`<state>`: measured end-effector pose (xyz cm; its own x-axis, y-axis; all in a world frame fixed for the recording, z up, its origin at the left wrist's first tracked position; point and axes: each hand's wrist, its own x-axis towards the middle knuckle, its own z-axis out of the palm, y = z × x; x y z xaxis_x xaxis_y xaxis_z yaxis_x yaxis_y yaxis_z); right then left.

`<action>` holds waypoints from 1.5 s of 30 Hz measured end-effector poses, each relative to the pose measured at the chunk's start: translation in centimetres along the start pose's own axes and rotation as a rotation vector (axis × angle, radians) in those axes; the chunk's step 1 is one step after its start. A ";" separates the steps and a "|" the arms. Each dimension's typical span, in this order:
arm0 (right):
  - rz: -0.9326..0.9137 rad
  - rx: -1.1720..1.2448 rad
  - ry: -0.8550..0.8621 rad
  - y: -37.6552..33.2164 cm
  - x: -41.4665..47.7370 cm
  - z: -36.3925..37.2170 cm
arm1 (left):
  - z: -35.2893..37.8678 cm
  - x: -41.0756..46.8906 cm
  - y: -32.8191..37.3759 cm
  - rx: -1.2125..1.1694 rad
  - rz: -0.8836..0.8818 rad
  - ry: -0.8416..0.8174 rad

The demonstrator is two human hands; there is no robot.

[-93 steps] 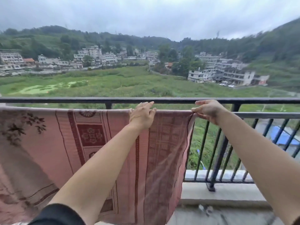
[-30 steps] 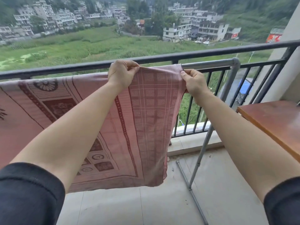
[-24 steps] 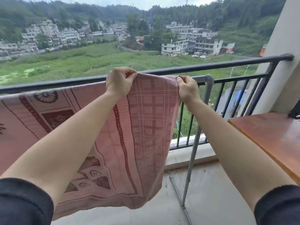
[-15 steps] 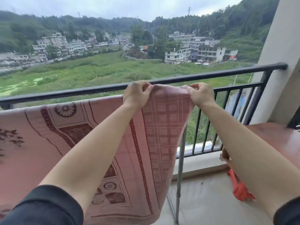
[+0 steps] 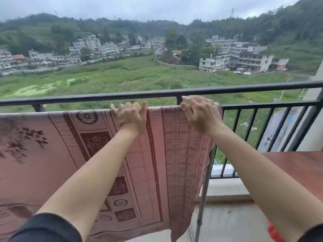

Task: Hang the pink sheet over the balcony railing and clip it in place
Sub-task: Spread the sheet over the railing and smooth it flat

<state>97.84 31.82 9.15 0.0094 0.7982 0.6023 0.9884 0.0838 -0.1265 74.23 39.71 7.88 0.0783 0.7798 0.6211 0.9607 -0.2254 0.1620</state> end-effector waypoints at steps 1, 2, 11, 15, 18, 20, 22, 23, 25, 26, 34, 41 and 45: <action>-0.011 -0.064 -0.013 -0.3 -0.2 0.9 | 0.0 -0.3 -0.9 0.020 0.044 -0.037; -0.007 -0.128 0.006 -0.5 -0.3 1.8 | -0.3 -0.4 -1.7 0.031 0.104 -0.055; 0.106 -0.145 0.097 -9.5 2.4 5.4 | -3.0 -0.8 -16.0 0.084 0.194 -0.113; -0.001 -0.100 0.070 -19.8 4.7 8.0 | -6.2 -1.6 -26.9 0.154 0.102 -0.177; -0.103 -0.063 0.067 -28.9 6.5 10.7 | -9.0 -2.8 -35.6 0.181 -0.053 -0.248; -0.165 -0.017 0.078 -35.3 7.5 12.9 | -10.9 -4.3 -41.7 0.203 -0.163 -0.263; -0.234 0.022 0.081 -42.0 8.2 15.1 | -12.8 -6.3 -47.7 0.222 -0.259 -0.265; -0.277 0.038 0.080 -45.4 8.4 16.2 | -13.8 -7.5 -50.5 0.230 -0.306 -0.270; -0.376 0.075 0.069 -51.8 8.5 18.2 | -15.6 -9.7 -56.0 0.240 -0.392 -0.292; -0.419 0.099 0.059 -54.8 8.4 19.2 | -16.5 -10.9 -58.5 0.244 -0.428 -0.300; -0.714 0.351 -0.118 -74.6 5.7 27.8 | -19.3 -19.8 -76.3 0.202 -0.846 -0.240; -0.892 0.386 -0.380 -89.4 4.2 39.3 | -17.9 -23.8 -91.0 0.250 -1.107 -0.264; -0.919 0.406 -0.498 -97.8 6.4 45.0 | -16.8 -24.1 -97.6 0.187 -1.219 -0.296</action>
<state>-5.57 55.61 -10.07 -0.8501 0.4749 0.2277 0.4652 0.8797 -0.0984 -25.84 33.14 -10.00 -0.8472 0.5287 -0.0523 0.4727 0.7950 0.3802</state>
